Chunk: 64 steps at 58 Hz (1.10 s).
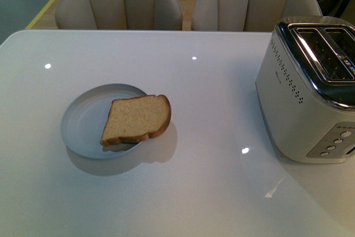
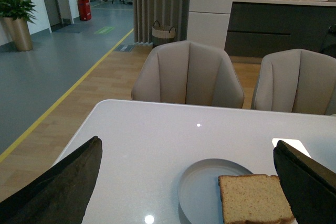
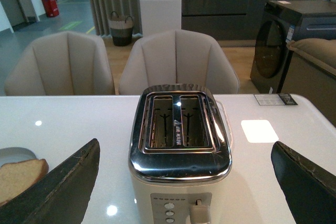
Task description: Left arm holds plate, right arm toasts bread
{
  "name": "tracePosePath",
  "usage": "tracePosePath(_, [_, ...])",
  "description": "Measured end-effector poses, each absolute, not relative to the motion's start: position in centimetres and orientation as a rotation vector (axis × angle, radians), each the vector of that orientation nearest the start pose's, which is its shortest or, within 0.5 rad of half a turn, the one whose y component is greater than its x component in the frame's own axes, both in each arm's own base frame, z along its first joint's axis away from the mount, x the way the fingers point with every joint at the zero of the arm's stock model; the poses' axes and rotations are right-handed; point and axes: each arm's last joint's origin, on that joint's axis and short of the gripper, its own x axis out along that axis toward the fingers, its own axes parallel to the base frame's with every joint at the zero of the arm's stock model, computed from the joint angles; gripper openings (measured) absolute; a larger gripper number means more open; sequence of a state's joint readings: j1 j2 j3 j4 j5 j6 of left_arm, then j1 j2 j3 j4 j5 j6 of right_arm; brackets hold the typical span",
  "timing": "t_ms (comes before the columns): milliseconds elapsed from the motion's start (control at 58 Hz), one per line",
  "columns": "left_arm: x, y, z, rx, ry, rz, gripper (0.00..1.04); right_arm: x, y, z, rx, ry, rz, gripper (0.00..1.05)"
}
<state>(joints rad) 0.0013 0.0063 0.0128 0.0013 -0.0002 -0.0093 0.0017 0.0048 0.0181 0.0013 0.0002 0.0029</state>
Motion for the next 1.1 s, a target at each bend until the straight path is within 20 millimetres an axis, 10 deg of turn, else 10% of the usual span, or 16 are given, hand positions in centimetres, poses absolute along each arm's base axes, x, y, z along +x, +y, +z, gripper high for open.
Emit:
tracePosePath(846, [9.7,0.0,16.8,-0.009,-0.008,0.001,0.97,9.7,0.0,16.9,0.002,-0.015,0.002,0.96])
tracePosePath(966, [10.0,-0.3,16.3,-0.12,0.374,-0.142,0.97,9.7,0.0,16.9,0.003,-0.015,0.002,0.96])
tracePosePath(1104, [10.9,-0.8,16.4,-0.148,0.417,-0.164,0.97,9.7,0.0,16.9,0.003,-0.015,0.002,0.96])
